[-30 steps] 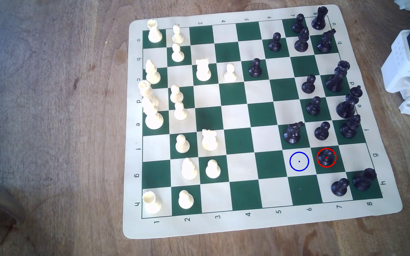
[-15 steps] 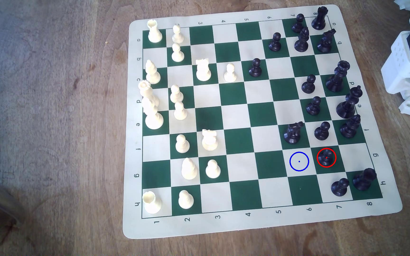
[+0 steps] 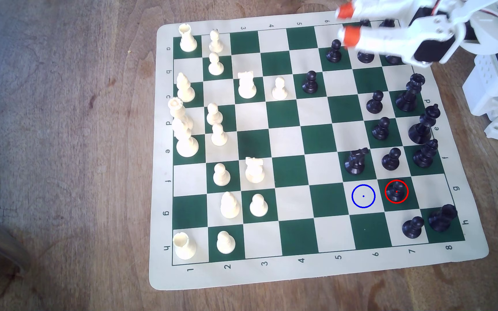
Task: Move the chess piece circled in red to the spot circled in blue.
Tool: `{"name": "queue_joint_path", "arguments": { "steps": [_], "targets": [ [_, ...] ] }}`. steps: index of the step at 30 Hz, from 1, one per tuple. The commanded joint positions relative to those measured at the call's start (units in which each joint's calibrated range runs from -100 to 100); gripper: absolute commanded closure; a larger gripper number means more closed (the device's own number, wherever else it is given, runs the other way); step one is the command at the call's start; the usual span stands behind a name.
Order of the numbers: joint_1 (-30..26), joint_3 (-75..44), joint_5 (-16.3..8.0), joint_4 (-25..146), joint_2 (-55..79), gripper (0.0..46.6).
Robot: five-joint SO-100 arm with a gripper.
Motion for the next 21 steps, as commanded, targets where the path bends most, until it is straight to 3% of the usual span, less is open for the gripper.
{"name": "queue_joint_path", "arguments": {
  "steps": [1, 2, 6, 7, 8, 11, 12, 14, 18, 20, 21],
  "targets": [
    [-2.67, -13.88, -1.03, 18.62, 2.52, 37.2],
    [-3.14, -15.33, -1.03, 19.52, 4.39, 37.9],
    [-7.36, -28.02, -4.3, 30.82, 15.59, 29.7],
    [-9.55, -33.92, -6.3, 36.23, 20.18, 26.0],
    [-10.65, -37.18, -7.47, 39.17, 22.64, 25.5],
    [-14.95, -45.88, -9.28, 47.28, 29.69, 25.6],
    [-18.31, -48.78, -9.47, 51.38, 32.15, 28.3],
    [-20.81, -49.42, -9.33, 53.75, 33.51, 32.0],
    [-23.39, -44.34, -9.87, 54.24, 34.86, 34.2],
    [-25.19, -41.26, -10.74, 54.08, 33.76, 32.6],
    [-27.54, -38.45, -11.77, 53.67, 32.32, 29.0]
  ]
}}
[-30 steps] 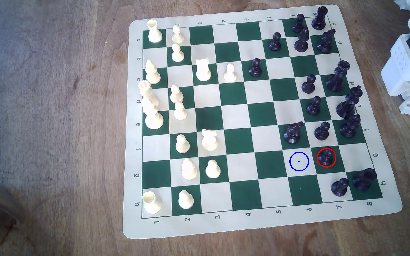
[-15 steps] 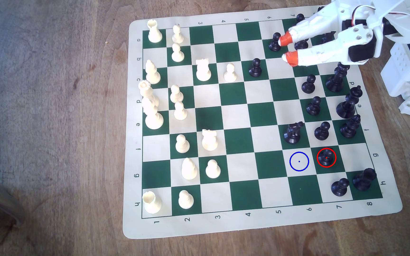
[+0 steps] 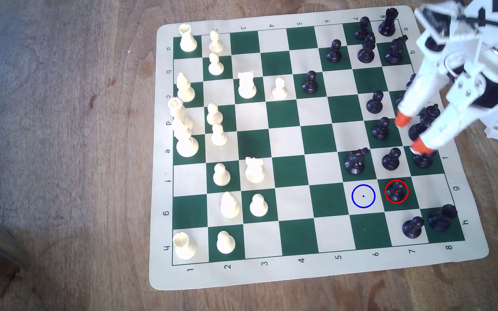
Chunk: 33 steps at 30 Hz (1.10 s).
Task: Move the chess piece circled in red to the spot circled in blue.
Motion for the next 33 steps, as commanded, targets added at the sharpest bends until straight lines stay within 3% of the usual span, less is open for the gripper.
{"name": "queue_joint_path", "arguments": {
  "steps": [1, 4, 13, 16, 21, 33],
  "targets": [
    [-5.11, 4.58, -1.95, -1.09, -3.05, 28.3],
    [-7.85, 13.82, -3.03, -7.81, -6.36, 26.1],
    [-9.65, 22.25, -4.4, -20.42, -2.71, 28.5],
    [-9.26, 22.62, -4.3, -22.88, -0.08, 29.2],
    [-5.81, 22.25, -3.71, -24.6, 0.94, 24.6],
    [-3.39, 25.43, -2.98, -26.56, 1.19, 25.2]
  ]
}}
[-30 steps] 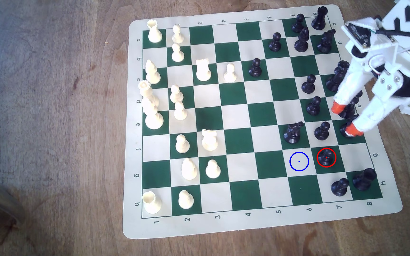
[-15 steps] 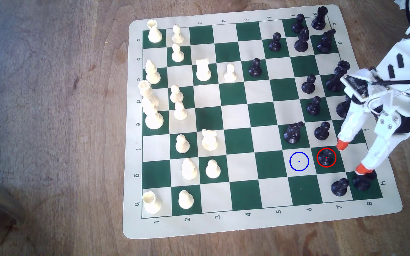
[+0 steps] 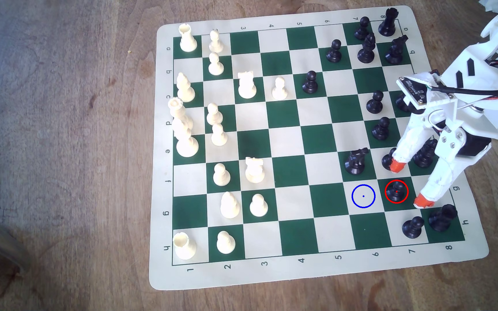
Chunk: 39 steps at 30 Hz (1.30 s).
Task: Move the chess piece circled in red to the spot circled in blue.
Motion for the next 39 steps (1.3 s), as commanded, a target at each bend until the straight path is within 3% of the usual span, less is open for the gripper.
{"name": "queue_joint_path", "arguments": {
  "steps": [1, 14, 22, 30, 39],
  "targets": [
    [0.59, -0.06, 0.05, -1.46, 0.27, 25.5],
    [1.3, 3.75, 0.29, -7.44, 2.48, 26.0],
    [0.98, 4.48, 0.29, -8.75, 3.67, 31.0],
    [0.51, 4.93, 0.29, -8.75, 4.85, 31.2],
    [0.05, 5.11, 0.29, -8.92, 5.11, 35.9]
  ]
}}
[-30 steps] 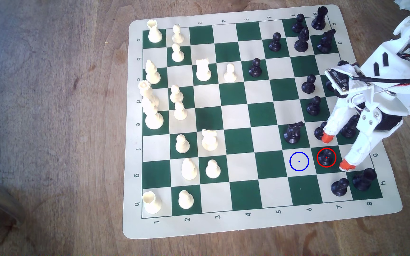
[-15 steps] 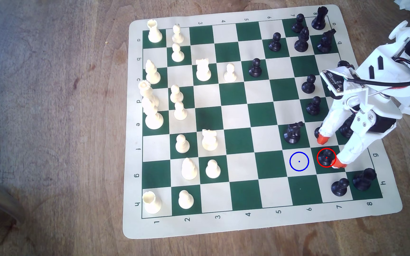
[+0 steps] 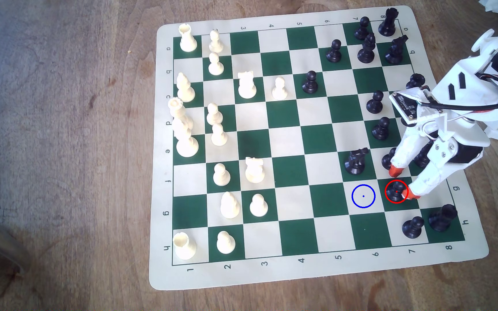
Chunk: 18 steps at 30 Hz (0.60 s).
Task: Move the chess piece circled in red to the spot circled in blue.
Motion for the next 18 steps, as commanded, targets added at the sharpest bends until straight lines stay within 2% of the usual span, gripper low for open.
{"name": "queue_joint_path", "arguments": {
  "steps": [1, 6, 10, 16, 18],
  "targets": [
    [-0.18, -0.85, 0.29, -1.03, 0.08, 35.6],
    [-0.18, -0.85, 0.0, -1.36, -0.09, 34.3],
    [-0.18, -0.85, -0.15, -1.6, -0.17, 30.4],
    [-0.18, -0.85, -0.29, -1.77, -0.43, 31.1],
    [-0.1, -0.85, -0.54, -2.09, -0.51, 28.3]
  ]
}}
